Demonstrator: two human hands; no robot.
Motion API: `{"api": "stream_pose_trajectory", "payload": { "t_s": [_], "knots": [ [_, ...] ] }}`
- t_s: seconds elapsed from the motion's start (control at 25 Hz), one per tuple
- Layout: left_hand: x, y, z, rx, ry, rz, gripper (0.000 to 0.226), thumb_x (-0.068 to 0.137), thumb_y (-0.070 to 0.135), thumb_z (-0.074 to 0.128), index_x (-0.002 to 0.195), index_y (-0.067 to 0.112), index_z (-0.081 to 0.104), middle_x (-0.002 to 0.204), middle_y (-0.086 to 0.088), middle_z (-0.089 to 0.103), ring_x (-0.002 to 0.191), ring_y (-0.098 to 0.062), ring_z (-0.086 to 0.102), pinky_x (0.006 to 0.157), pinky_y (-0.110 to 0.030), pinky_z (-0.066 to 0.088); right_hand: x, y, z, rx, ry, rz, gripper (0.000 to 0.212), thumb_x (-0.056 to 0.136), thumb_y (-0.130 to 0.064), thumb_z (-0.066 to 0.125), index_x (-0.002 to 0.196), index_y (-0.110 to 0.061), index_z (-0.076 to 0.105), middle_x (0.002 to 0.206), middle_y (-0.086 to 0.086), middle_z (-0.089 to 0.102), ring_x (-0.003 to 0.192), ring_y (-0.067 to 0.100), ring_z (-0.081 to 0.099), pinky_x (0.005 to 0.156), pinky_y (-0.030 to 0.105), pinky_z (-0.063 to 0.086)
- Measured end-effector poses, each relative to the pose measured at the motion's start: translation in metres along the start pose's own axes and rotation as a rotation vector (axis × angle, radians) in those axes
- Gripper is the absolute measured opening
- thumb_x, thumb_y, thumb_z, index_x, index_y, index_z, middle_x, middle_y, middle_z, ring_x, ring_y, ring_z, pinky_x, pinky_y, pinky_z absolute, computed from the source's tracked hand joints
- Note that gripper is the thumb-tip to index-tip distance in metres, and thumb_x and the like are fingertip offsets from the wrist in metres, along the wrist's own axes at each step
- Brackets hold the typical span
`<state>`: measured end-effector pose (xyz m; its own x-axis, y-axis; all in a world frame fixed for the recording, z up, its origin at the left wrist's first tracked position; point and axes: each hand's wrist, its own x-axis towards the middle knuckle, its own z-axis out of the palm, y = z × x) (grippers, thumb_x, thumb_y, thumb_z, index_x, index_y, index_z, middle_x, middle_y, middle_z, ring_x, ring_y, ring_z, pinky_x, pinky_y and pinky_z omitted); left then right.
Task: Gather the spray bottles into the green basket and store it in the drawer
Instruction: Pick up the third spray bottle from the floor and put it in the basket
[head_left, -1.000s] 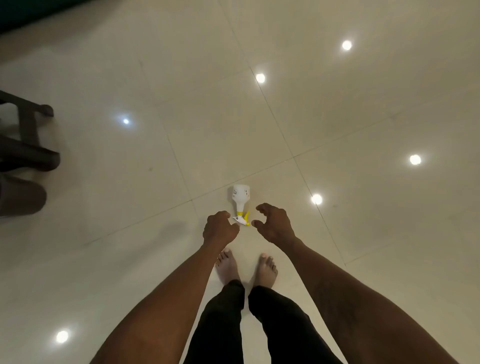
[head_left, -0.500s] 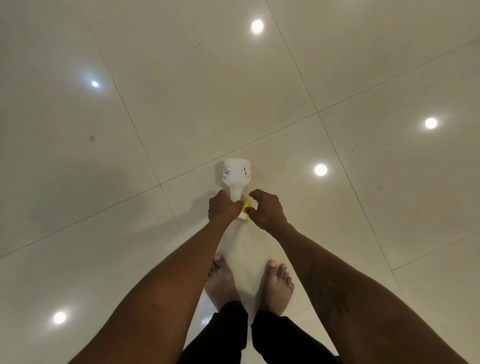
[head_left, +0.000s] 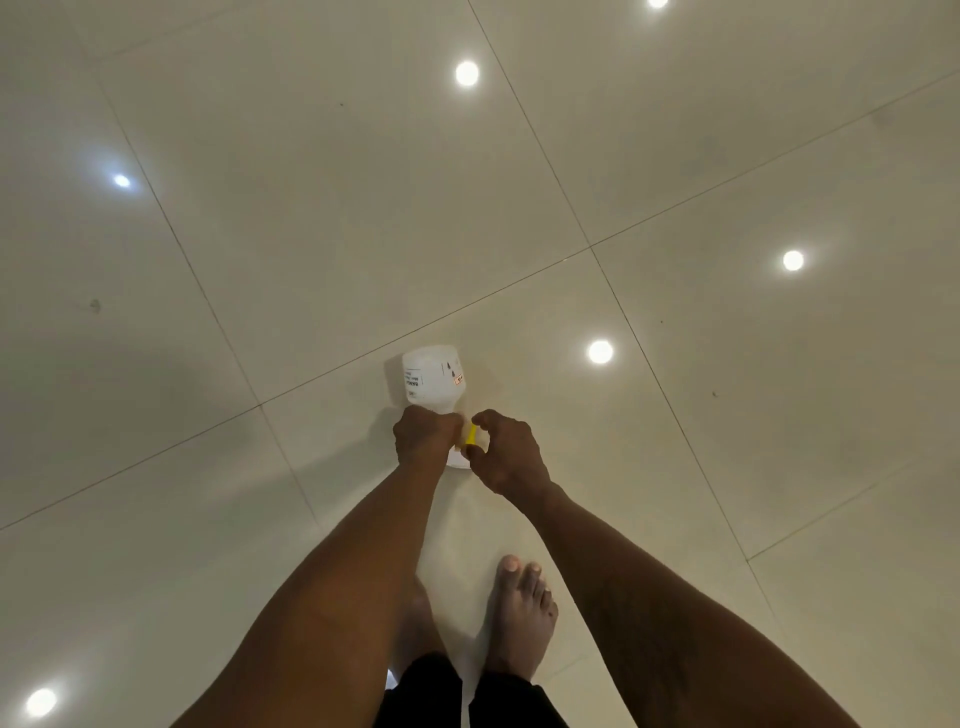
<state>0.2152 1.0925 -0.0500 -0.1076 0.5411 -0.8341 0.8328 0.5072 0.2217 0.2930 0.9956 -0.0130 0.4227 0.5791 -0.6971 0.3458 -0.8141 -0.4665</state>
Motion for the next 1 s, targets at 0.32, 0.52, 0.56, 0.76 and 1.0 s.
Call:
{"api": "stream_pose_trajectory", "payload": {
  "t_s": [0.32, 0.52, 0.56, 0.76, 1.0],
  "knots": [
    [-0.068, 0.01, -0.051, -0.71, -0.221, -0.276, 0.043, 0.068, 0.01, 0.082, 0.105, 0.002, 0.06, 0.101, -0.021, 0.069, 0.078, -0.031, 0.074, 0.069, -0.044, 0.063, -0.051, -0.03, -0.03, 0.199, 0.115, 0.141, 0.065, 0.086, -0.048, 0.071, 0.137, -0.012, 0.052, 0.128, 0.006, 0.065, 0.117, 0.026, 0.059, 0.092, 0.032, 0.045],
    [-0.176, 0.035, -0.121, -0.93, -0.368, -0.32, 0.038, 0.08, 0.011, 0.076, 0.114, 0.002, 0.06, 0.099, -0.021, 0.07, 0.085, -0.03, 0.072, 0.08, -0.04, 0.061, -0.134, -0.08, -0.097, 0.42, 0.224, 0.056, 0.055, 0.079, -0.028, 0.081, 0.128, -0.021, 0.058, 0.097, -0.005, 0.067, 0.085, 0.015, 0.071, 0.078, 0.028, 0.055],
    [-0.2, 0.042, -0.136, -0.964, -0.382, -0.312, 0.034, 0.082, 0.012, 0.075, 0.112, 0.002, 0.061, 0.099, -0.02, 0.07, 0.085, -0.029, 0.071, 0.083, -0.039, 0.06, -0.152, -0.088, -0.114, 0.476, 0.222, 0.055, 0.056, 0.076, -0.032, 0.084, 0.126, -0.024, 0.059, 0.094, -0.009, 0.067, 0.08, 0.009, 0.071, 0.076, 0.026, 0.056],
    [-0.341, 0.081, -0.196, -0.981, -0.458, -0.261, 0.026, 0.086, 0.014, 0.071, 0.108, 0.002, 0.062, 0.095, -0.018, 0.068, 0.081, -0.027, 0.069, 0.076, -0.033, 0.06, -0.253, -0.135, -0.193, 0.473, 0.197, -0.04, 0.025, 0.077, -0.039, 0.082, 0.095, -0.026, 0.073, 0.073, -0.011, 0.073, 0.065, 0.001, 0.067, 0.067, 0.026, 0.052],
    [-0.455, 0.097, -0.223, -0.916, -0.496, -0.193, 0.038, 0.087, 0.019, 0.071, 0.116, -0.002, 0.059, 0.107, -0.022, 0.067, 0.094, -0.031, 0.069, 0.089, -0.042, 0.058, -0.352, -0.16, -0.261, 0.491, 0.28, -0.079, 0.012, 0.082, -0.036, 0.077, 0.085, -0.025, 0.075, 0.062, -0.004, 0.066, 0.053, 0.005, 0.051, 0.056, 0.019, 0.041]
  ]
}}
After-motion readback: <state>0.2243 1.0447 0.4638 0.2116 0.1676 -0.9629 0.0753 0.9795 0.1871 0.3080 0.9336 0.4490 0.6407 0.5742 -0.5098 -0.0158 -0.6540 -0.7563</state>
